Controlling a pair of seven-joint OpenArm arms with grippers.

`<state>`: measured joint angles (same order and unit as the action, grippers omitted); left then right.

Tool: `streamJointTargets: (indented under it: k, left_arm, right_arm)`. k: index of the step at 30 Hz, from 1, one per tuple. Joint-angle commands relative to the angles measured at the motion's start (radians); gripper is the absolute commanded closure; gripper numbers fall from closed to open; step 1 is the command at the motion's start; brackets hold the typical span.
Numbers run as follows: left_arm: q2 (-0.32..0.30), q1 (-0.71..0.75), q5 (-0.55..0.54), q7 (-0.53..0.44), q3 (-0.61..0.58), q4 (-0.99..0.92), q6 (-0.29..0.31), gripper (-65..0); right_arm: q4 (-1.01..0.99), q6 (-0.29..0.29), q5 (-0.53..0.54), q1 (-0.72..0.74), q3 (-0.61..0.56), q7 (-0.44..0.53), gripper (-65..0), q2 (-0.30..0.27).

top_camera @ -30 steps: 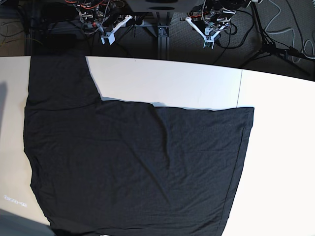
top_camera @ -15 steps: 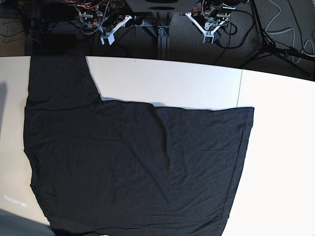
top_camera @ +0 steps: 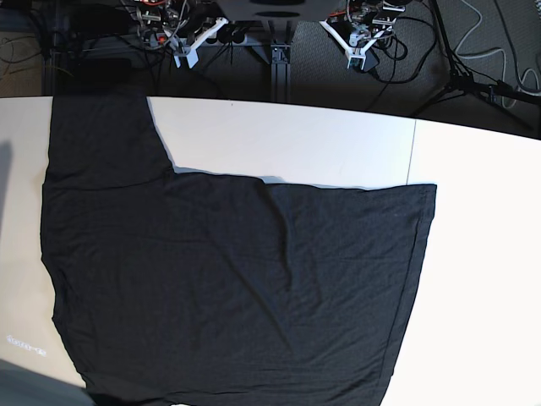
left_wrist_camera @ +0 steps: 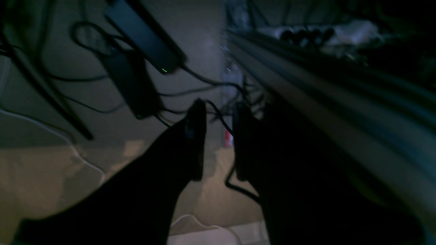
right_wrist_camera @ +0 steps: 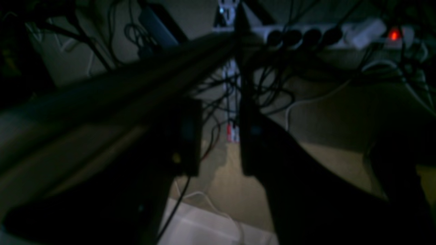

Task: Fold the T-shirt properly
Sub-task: 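Move both grippers out from the rest pose toward the black T-shirt, then lower both grippers and grasp the T-shirt's hem corners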

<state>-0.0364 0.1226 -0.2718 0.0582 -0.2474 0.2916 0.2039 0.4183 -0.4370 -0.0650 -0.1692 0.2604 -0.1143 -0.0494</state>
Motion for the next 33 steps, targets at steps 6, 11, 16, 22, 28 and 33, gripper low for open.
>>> streamJointTargets:
  k: [6, 11, 16, 22, 28, 33]
  left_arm:
    - [-0.055, 0.123, -0.044, 0.028, 0.000, 0.174, 0.131, -17.2]
    - [-0.126, 0.303, -0.149, 0.154, 0.010, 0.525, 0.216, -17.2]
    - [-0.147, 0.504, -0.152, 0.232, 0.126, 0.931, 0.233, -17.2]
    - [-0.162, 0.653, -0.311, 0.351, 0.278, 1.368, 0.318, -17.2]
    - [-0.234, 0.668, -0.375, 0.448, 0.321, 1.597, 0.321, -17.2]
    - [-0.286, 0.667, -0.375, 0.447, 0.321, 1.633, 0.321, -17.2]
  right_arm:
    - [0.137, 0.005, 0.020, -0.139, -0.008, 0.005, -19.3, -0.019]
    - [0.329, -0.032, 0.185, -0.304, -0.072, 0.001, -19.3, -0.080]
    - [0.589, -0.032, 0.225, -0.492, -0.117, -0.023, -19.3, -0.169]
    - [1.005, -0.031, 0.381, -0.702, -0.079, -0.134, -19.3, -0.302]
    - [1.355, -0.031, 0.663, -0.762, 0.148, -0.297, -19.5, -0.385]
    - [1.393, -0.031, 0.775, -0.677, 0.346, -0.358, -30.9, -0.477]
